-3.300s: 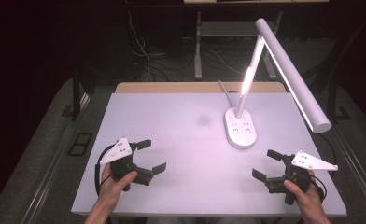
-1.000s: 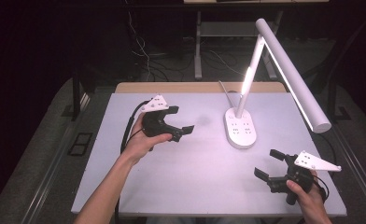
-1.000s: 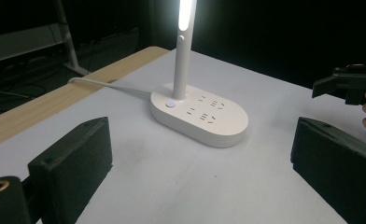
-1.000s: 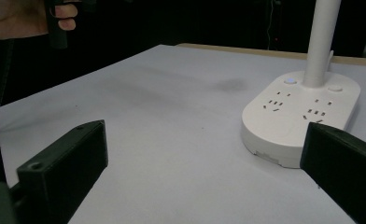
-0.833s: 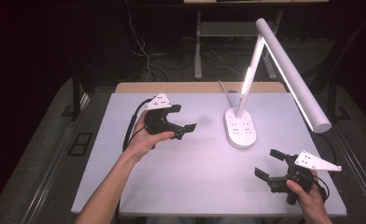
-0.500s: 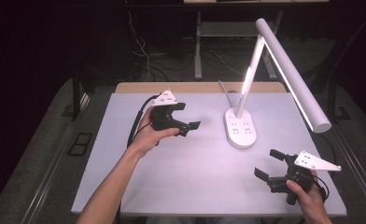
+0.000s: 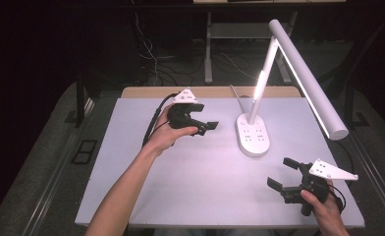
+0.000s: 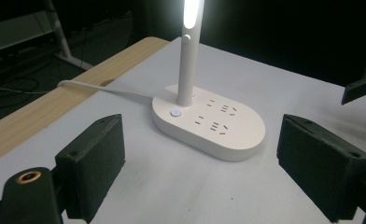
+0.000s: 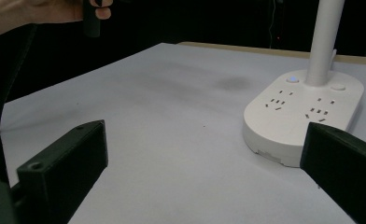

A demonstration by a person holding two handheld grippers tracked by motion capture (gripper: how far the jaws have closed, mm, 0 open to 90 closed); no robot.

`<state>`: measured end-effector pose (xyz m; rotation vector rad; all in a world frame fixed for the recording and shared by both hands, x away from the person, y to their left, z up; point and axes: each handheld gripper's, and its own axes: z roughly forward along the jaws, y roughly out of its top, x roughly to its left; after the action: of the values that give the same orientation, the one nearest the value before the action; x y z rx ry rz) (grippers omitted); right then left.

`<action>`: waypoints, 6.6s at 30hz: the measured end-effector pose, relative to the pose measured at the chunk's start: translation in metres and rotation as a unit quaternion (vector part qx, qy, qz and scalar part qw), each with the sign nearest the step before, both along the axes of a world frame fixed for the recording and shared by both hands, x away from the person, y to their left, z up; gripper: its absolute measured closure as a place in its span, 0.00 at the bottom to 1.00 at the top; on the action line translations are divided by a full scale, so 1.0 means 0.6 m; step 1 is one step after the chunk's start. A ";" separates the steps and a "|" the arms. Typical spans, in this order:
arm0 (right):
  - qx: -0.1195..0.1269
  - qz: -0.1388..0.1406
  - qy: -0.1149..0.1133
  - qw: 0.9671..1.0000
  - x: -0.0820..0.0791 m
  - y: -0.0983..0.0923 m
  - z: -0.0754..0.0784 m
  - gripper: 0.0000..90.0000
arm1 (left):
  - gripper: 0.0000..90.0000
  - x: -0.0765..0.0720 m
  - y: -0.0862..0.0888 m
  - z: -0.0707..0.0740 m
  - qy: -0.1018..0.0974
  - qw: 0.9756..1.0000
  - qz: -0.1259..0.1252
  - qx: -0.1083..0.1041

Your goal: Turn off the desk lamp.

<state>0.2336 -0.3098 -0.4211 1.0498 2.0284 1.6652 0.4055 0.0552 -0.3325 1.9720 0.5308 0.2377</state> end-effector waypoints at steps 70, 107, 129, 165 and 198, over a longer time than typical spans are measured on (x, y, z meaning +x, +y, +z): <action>0.006 0.004 0.001 1.000 -0.001 0.001 -0.001 0.01 | 1.00 0.149 -0.197 -0.095 0.079 0.996 0.001 0.046; 0.004 0.004 -0.001 1.000 -0.002 0.003 0.000 0.01 | 1.00 0.171 -0.220 -0.163 0.145 0.988 0.022 0.057; 0.004 0.000 -0.007 1.000 -0.004 0.002 0.003 0.01 | 1.00 0.166 -0.232 -0.158 0.149 0.984 0.048 0.081; 0.004 -0.009 -0.007 1.000 -0.002 -0.004 0.002 0.01 | 1.00 0.154 -0.242 -0.147 0.122 0.985 0.055 0.110; 0.004 -0.006 -0.006 1.000 0.000 0.004 0.002 0.01 | 0.57 0.119 -0.120 -0.115 0.123 0.990 0.055 -0.033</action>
<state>0.2334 -0.3077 -0.4201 1.0511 2.0048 1.6713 0.4771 -0.0166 -0.4013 1.9207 0.7991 0.0429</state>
